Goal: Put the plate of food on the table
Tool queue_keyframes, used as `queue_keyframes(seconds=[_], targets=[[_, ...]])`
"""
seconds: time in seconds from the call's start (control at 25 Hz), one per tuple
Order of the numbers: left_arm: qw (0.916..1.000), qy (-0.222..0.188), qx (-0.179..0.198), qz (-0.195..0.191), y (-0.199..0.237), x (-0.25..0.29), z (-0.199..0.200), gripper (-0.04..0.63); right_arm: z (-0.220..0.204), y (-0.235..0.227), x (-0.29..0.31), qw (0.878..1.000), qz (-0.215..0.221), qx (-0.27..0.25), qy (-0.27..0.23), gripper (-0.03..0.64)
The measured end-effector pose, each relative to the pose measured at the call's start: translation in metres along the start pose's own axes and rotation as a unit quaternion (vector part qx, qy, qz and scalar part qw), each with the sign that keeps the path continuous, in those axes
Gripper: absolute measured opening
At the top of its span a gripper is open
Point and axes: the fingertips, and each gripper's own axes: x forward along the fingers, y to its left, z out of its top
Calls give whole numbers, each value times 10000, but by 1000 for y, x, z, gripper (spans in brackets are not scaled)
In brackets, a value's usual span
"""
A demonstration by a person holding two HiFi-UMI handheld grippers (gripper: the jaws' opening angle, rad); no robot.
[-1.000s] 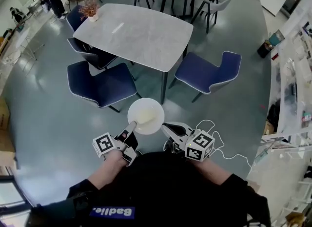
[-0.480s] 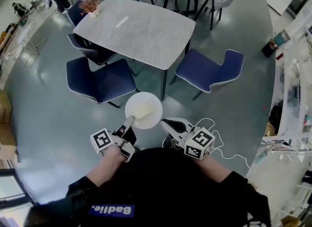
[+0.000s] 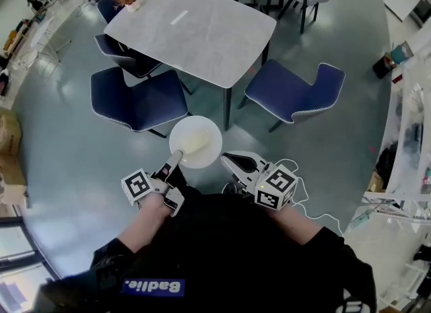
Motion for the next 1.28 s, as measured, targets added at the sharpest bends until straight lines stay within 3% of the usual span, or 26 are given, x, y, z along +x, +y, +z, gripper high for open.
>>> queue_keyframes(seconds=[0.28, 0.64, 0.84, 1.12, 1.28], targets=[[9999, -97, -7, -93, -6, 20, 26, 12, 17, -28, 10, 9999, -101, 97, 23, 9], [9996, 181, -79, -184, 6, 52, 60, 11, 32, -53, 42, 9993, -357, 96, 27, 9], [9986, 473, 6, -244, 7, 90, 136, 12, 69, -82, 110, 9977, -653, 131, -81, 9], [9941, 1012, 219, -311, 20, 123, 208, 12, 89, -112, 171, 9914, -1240, 359, -223, 9], [9912, 1232, 123, -469, 22, 134, 237, 12, 97, -119, 202, 9886, -1429, 409, -256, 9]])
